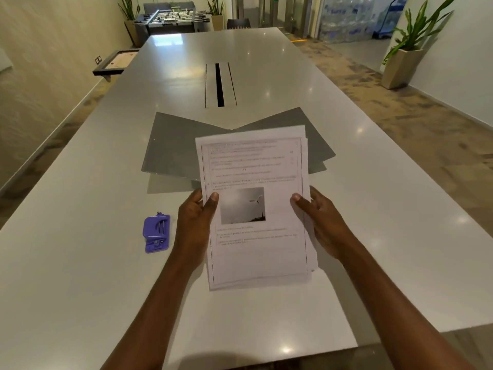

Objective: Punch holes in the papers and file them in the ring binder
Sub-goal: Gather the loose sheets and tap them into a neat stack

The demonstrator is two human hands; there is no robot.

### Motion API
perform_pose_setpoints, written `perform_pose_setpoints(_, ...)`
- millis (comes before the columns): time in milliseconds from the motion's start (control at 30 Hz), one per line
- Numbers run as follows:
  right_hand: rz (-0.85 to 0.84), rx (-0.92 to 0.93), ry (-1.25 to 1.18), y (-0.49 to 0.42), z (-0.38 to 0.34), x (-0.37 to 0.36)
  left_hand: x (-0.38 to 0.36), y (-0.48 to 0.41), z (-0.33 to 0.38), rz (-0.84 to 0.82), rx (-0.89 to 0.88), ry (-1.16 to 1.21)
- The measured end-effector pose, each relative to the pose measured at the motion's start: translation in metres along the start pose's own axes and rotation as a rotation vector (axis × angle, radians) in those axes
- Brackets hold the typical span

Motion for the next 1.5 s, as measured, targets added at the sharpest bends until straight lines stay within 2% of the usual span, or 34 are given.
perform_pose_setpoints(67, -0.058, 0.001, -0.063, 0.001, -0.005, -0.001, -0.003, -0.006, 0.017, 0.001, -0.036, 0.008)
perform_pose_setpoints(200, 0.003, 0.062, -0.076, 0.002, -0.021, -0.003, -0.011, -0.016, 0.037, -0.024, -0.091, 0.021)
perform_pose_setpoints(433, 0.083, 0.173, -0.052, 0.007, -0.041, -0.001, -0.019, -0.022, 0.03, -0.059, -0.015, 0.111)
perform_pose_setpoints(867, 0.066, 0.158, 0.017, 0.019, -0.008, -0.017, -0.027, -0.006, 0.001, -0.087, 0.086, 0.015)
perform_pose_setpoints(1033, 0.092, 0.173, 0.005, 0.019, -0.011, -0.013, -0.029, -0.003, 0.002, -0.059, 0.064, 0.042)
perform_pose_setpoints(1333, 0.051, 0.066, 0.084, 0.019, 0.02, -0.003, -0.032, -0.001, -0.012, -0.04, 0.1, 0.106)
perform_pose_setpoints(1400, 0.079, 0.053, 0.01, 0.02, 0.023, 0.006, -0.027, -0.003, -0.012, 0.013, 0.119, 0.173)
perform_pose_setpoints(1500, 0.106, 0.037, -0.358, 0.022, 0.029, 0.004, -0.027, -0.005, -0.012, 0.061, 0.133, 0.349)
Point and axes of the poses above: each hand's wrist, its own y-axis away from the middle knuckle, its own x-axis out of the back of the hand, z = x × y, the point moved 7 cm from there along -y, towards the middle knuckle, and after that the axes turned 7 degrees about -z, right-handed, at the moved point
